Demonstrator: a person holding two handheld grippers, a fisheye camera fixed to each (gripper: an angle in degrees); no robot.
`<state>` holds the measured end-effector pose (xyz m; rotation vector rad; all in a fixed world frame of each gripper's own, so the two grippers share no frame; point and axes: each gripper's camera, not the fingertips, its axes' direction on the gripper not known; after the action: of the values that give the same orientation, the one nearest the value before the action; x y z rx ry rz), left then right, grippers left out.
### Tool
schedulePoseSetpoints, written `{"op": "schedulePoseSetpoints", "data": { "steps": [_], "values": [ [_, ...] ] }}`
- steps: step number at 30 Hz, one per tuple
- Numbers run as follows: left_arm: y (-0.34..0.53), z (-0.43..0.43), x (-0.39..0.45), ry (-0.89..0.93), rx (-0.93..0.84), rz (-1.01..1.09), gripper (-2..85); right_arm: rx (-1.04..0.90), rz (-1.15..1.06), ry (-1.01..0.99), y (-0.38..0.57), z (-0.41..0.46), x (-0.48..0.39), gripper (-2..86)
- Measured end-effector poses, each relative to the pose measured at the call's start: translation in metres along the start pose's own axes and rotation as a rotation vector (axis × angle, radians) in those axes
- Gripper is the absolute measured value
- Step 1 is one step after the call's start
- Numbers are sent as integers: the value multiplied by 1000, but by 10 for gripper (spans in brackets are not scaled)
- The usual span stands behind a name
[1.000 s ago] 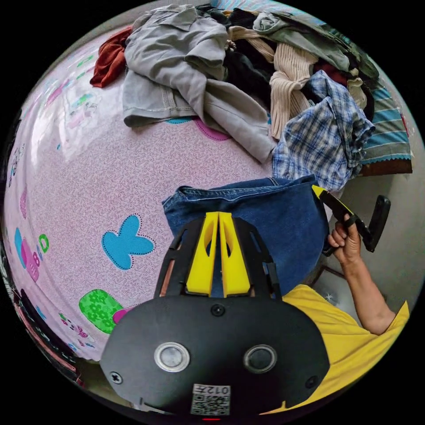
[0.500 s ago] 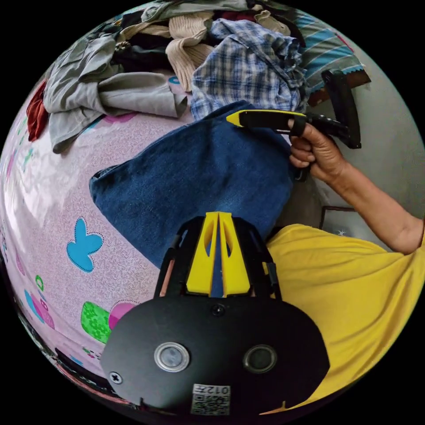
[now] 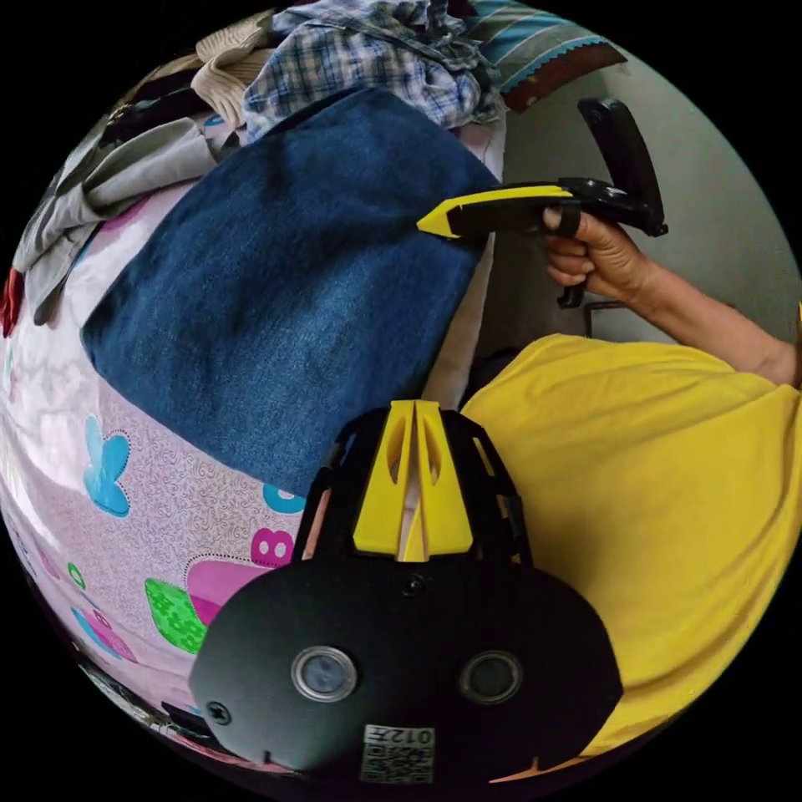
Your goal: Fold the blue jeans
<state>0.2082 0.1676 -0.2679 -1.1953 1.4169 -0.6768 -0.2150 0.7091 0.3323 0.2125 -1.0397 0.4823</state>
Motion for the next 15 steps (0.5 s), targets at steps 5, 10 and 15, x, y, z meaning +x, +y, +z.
{"op": "schedulePoseSetpoints", "data": {
  "steps": [5,10,15],
  "values": [
    [54,-63,-89,17,281,-525,19,224,142,117,-7,-50,4,7],
    [103,-54,-174,195,314,-822,93,240,296,175,-29,-54,37,44],
    [108,-31,-191,295,292,-808,115,202,342,174,-65,-47,59,69]
  ]
}}
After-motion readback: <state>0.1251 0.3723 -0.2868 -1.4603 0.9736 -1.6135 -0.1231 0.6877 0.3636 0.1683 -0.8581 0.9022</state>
